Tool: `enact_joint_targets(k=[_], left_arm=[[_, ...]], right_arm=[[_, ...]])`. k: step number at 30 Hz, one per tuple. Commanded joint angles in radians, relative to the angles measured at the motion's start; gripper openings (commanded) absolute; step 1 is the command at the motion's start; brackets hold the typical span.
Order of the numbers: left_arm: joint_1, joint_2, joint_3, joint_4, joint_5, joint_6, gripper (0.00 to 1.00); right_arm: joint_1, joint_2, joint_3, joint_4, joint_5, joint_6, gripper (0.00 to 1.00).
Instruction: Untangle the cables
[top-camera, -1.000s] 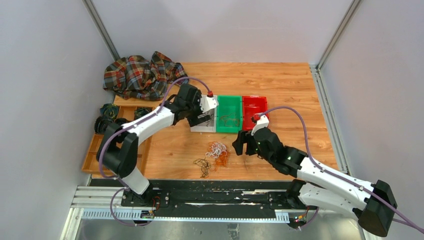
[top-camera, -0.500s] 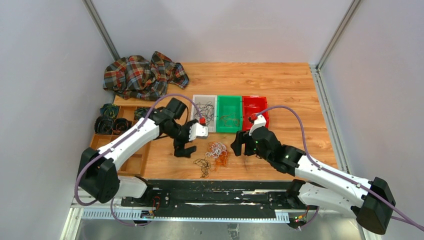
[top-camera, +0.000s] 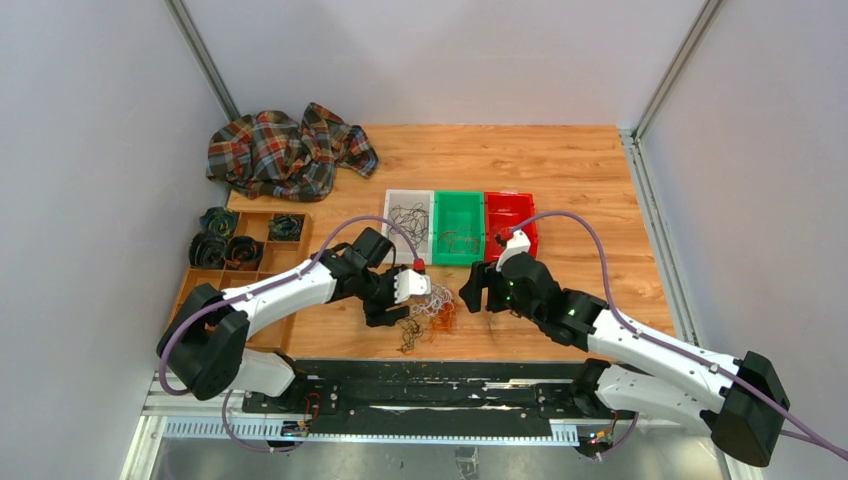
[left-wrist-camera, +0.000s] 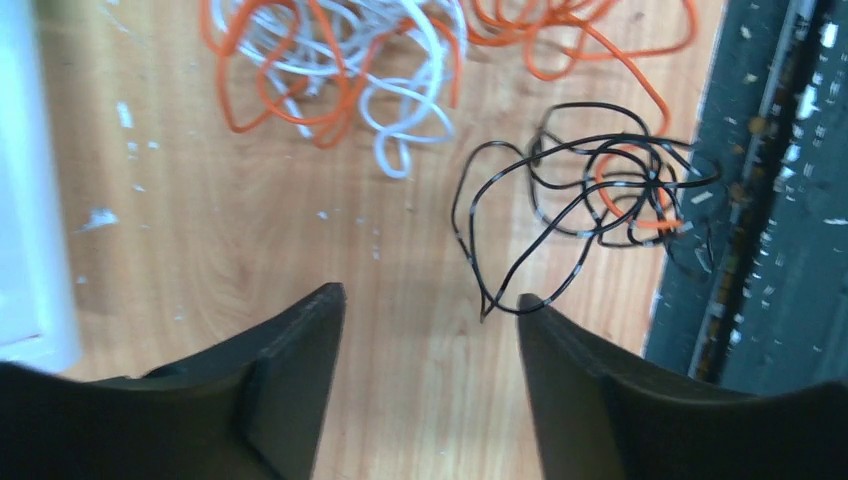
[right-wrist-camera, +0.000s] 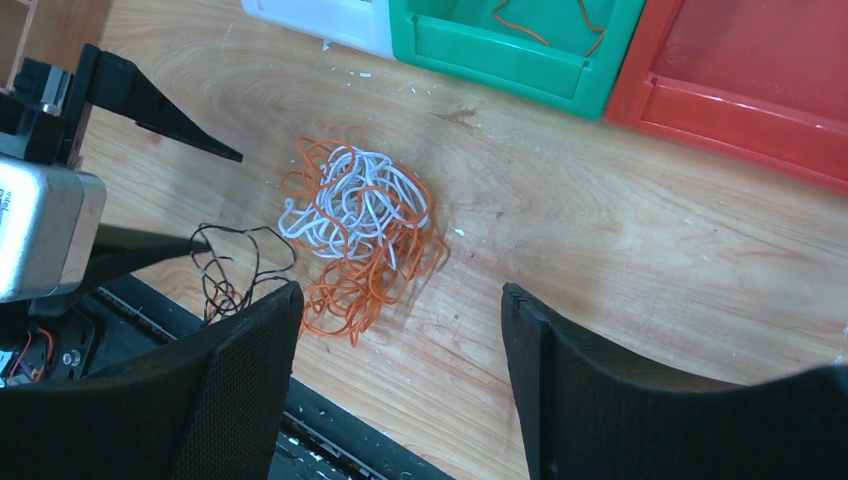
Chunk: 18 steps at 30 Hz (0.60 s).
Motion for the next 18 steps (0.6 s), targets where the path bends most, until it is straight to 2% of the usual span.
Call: enact_joint_targets(k=[1, 9, 11, 14, 18], left_arm=[[-0.010, -0.004, -0.018, 0.139, -0.055, -0.045, 0.63], [-0.010, -0.036, 0.021, 0.076, -0.019, -0.104, 0.40], [-0.010, -0.041, 0.034, 0.057, -0.002, -0.123, 0.40], [-0.010, -0.043, 0.028, 0.042, 0.061, -0.130, 0.47], [-0.030, 0.000, 0.004, 0.104, 0.040, -0.156, 0.48]], right_arm=[[-0.009, -0.005, 0.001, 0.025, -0.001, 0.013, 0.72], [-0.009, -0.001, -0.017, 0.073, 0.000, 0.016, 0.71], [-0.009, -0.001, -0.016, 0.074, -0.002, 0.013, 0.70], [-0.009, -0.005, -0.018, 0.075, -0.002, 0.009, 0.70], [-0.009, -0.012, -0.026, 0.078, -0.004, 0.011, 0.69]])
